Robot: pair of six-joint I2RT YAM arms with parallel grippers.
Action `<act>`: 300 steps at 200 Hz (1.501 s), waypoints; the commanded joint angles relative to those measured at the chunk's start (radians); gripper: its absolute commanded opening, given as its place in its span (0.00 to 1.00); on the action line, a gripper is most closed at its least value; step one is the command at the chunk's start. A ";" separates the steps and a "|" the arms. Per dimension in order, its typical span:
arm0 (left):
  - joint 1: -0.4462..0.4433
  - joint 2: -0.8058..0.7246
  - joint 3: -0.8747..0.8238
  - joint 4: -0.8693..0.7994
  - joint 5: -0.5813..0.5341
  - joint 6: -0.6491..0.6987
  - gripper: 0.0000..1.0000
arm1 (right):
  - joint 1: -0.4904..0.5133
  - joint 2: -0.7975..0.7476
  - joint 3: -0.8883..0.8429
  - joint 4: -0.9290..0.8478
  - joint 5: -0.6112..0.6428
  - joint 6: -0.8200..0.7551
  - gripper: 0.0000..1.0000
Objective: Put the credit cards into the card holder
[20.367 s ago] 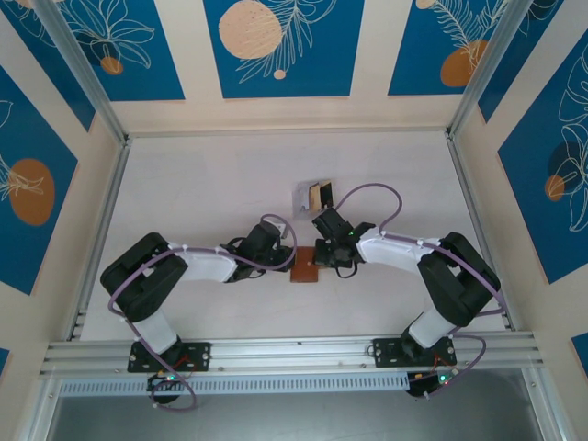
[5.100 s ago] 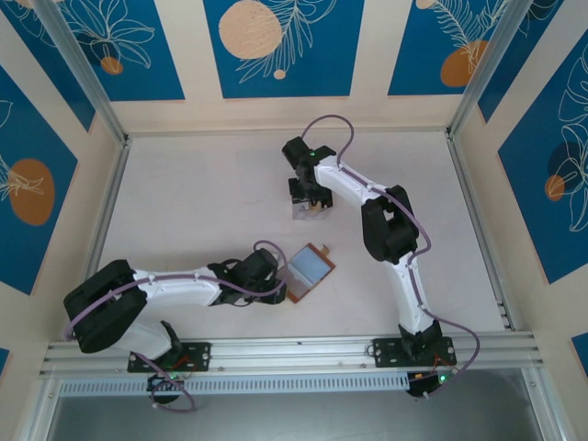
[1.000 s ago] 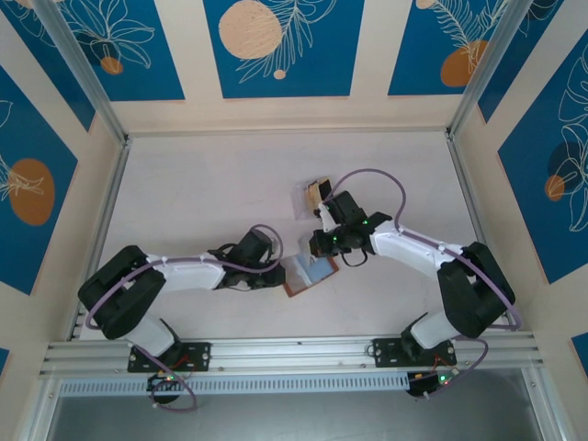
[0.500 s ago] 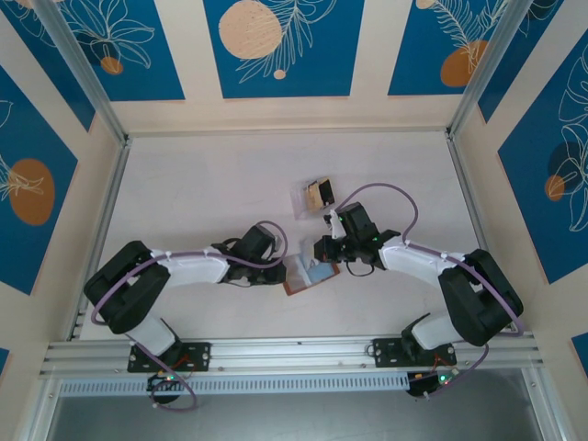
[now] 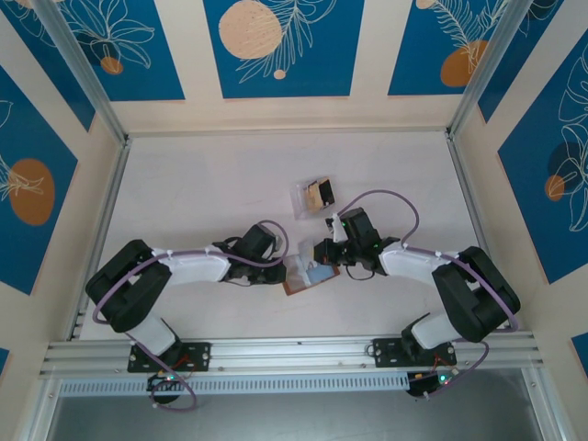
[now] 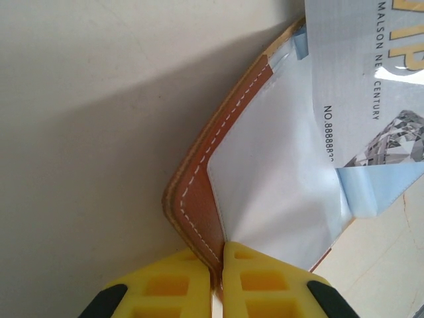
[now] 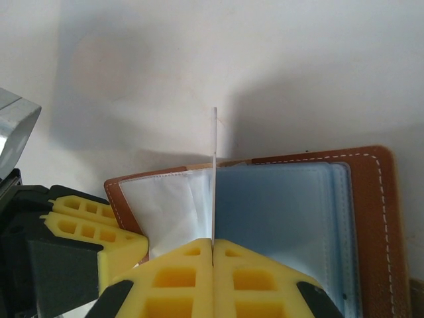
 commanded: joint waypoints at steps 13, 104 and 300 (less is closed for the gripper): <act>0.014 0.044 -0.003 -0.112 -0.058 0.018 0.09 | -0.010 0.009 -0.042 0.051 -0.034 0.030 0.00; 0.020 0.068 0.017 -0.162 -0.084 0.032 0.09 | -0.024 0.015 -0.170 0.171 -0.067 0.108 0.00; 0.042 0.090 0.037 -0.223 -0.107 0.065 0.15 | -0.047 0.013 -0.271 0.410 -0.230 0.219 0.00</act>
